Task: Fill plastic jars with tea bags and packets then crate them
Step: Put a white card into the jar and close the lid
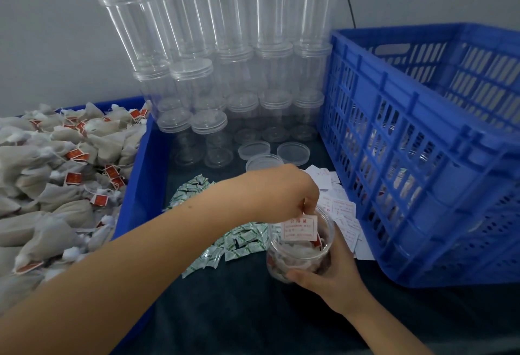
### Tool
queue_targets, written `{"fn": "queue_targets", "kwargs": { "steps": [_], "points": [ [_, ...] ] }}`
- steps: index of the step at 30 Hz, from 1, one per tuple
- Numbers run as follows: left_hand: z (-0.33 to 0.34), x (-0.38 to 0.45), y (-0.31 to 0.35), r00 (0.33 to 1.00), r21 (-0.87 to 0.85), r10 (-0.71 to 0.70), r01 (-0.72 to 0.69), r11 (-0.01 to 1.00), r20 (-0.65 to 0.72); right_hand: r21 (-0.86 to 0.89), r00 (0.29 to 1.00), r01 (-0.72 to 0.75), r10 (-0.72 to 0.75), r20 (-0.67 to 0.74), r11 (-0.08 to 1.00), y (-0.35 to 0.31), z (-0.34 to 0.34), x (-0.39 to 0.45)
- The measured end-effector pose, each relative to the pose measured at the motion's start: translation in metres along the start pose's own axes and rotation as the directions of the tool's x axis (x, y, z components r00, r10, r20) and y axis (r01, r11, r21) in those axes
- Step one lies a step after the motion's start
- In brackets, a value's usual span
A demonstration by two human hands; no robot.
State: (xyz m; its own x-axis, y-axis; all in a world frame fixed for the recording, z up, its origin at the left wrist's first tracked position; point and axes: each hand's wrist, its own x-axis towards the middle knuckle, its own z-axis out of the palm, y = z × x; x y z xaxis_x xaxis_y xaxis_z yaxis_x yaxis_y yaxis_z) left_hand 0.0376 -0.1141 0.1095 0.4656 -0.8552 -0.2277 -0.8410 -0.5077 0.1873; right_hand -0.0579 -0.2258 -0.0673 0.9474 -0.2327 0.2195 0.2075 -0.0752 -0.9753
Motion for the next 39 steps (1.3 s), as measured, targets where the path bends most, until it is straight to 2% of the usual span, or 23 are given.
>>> {"fn": "queue_targets", "kwargs": {
  "steps": [9,17,22,24,26,28,30,33,35,37,39],
  "points": [
    [0.016,0.008,0.003,1.000,0.135,0.014,-0.012,0.991,-0.014,-0.018,1.000,-0.015,0.015,-0.007,1.000,0.004,0.000,0.001],
    [0.016,0.004,0.004,0.999,0.159,0.009,-0.002,0.987,-0.046,-0.016,1.000,0.000,0.001,0.018,1.000,0.002,0.000,0.000],
    [0.011,-0.004,0.002,0.981,0.160,0.030,0.001,0.987,-0.193,-0.015,0.999,0.005,-0.004,0.034,1.000,-0.002,0.000,-0.001],
    [0.008,-0.010,-0.003,0.951,0.100,0.029,0.002,0.995,-0.308,-0.006,0.999,0.002,-0.001,0.045,1.000,-0.003,0.001,-0.002],
    [0.010,-0.019,-0.011,0.913,-0.059,-0.033,0.009,0.998,-0.406,-0.013,0.998,-0.013,0.014,0.061,1.000,-0.006,0.002,-0.003],
    [0.023,-0.032,-0.016,0.889,-0.298,-0.144,0.009,0.955,-0.435,0.010,0.994,-0.050,0.049,0.101,0.999,-0.009,0.002,-0.004],
    [0.050,-0.044,-0.017,0.863,-0.508,-0.227,-0.039,0.860,-0.451,0.039,0.986,-0.105,0.099,0.137,0.994,-0.016,0.001,-0.006],
    [0.098,-0.053,-0.015,0.876,-0.638,-0.250,-0.080,0.766,-0.411,0.032,0.971,-0.160,0.152,0.185,0.987,-0.032,-0.005,-0.007],
    [0.121,-0.052,-0.013,0.897,-0.688,-0.237,-0.097,0.719,-0.373,-0.081,0.965,-0.137,0.151,0.216,0.987,-0.048,-0.015,-0.004],
    [0.134,-0.049,-0.010,0.900,-0.741,-0.239,-0.124,0.660,-0.364,-0.281,0.954,-0.090,0.164,0.250,0.955,-0.071,-0.025,0.006],
    [0.138,-0.045,-0.007,0.884,-0.787,-0.267,-0.161,0.596,-0.383,-0.561,0.925,0.015,0.202,0.322,0.828,-0.098,-0.028,0.016]
  ]
}}
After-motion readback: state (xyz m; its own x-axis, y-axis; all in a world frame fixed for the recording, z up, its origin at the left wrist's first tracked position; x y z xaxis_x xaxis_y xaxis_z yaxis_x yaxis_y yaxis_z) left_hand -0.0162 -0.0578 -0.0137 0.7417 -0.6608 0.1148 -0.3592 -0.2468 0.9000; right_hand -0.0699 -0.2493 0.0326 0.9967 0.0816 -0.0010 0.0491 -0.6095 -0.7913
